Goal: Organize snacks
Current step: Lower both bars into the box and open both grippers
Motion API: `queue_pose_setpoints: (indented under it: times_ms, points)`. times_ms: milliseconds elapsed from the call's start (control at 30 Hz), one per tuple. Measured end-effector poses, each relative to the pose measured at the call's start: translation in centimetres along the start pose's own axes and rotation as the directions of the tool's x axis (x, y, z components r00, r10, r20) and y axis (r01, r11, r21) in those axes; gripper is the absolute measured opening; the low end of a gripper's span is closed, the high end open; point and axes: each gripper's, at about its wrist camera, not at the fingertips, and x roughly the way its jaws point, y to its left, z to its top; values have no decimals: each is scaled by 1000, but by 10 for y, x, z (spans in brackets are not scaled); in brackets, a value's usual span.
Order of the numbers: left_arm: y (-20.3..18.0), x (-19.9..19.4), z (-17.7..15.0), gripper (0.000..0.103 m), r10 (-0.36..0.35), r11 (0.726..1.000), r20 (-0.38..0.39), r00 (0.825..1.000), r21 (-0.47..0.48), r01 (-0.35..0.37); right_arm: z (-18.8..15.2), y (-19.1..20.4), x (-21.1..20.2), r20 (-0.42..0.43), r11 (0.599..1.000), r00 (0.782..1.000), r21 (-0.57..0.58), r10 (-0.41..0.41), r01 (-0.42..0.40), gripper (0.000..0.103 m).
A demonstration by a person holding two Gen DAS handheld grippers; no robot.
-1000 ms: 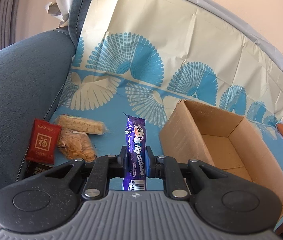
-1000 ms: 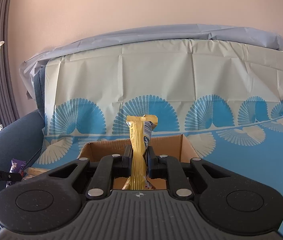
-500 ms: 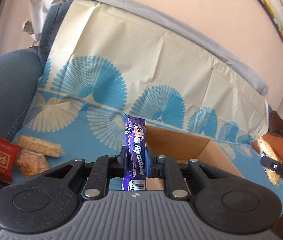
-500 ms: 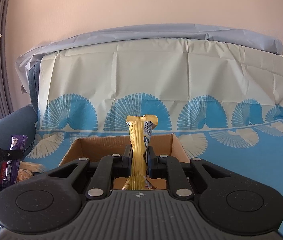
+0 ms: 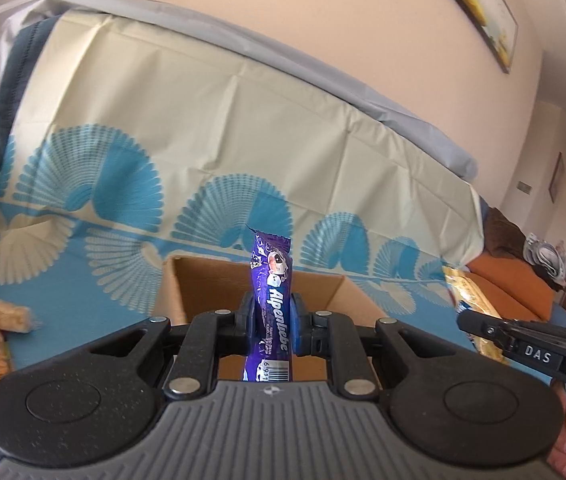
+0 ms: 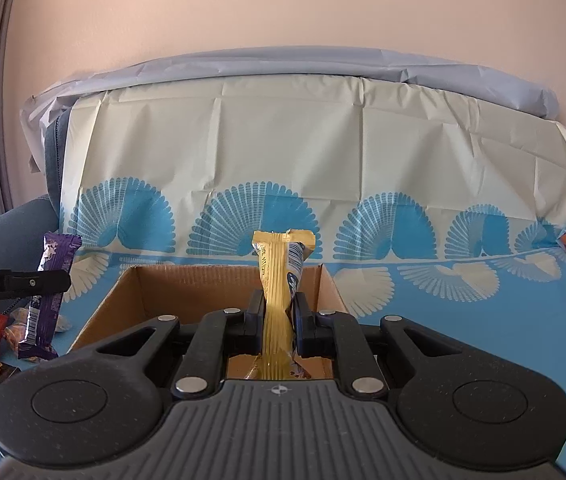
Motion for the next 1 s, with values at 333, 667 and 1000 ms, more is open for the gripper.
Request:
queue_pose_setpoints:
  times_ms: [333, 667, 1000]
  points:
    - [-28, 18, -5, 18, -73, 996, 6, 997, 46, 72, -3, -3, 1, -7, 999, 1000, -28, -17, 17, 14]
    - [-36, 30, -7, 18, -106, 994, 1, 994, 39, 106, -3, 0, 3, -13, 999, 1000, -46, -18, 18, 14]
    - [-38, 35, -6, 18, -121, 992, 2, 993, 38, 120, -3, 1, 4, -16, 999, 1000, -53, -13, 12, 14]
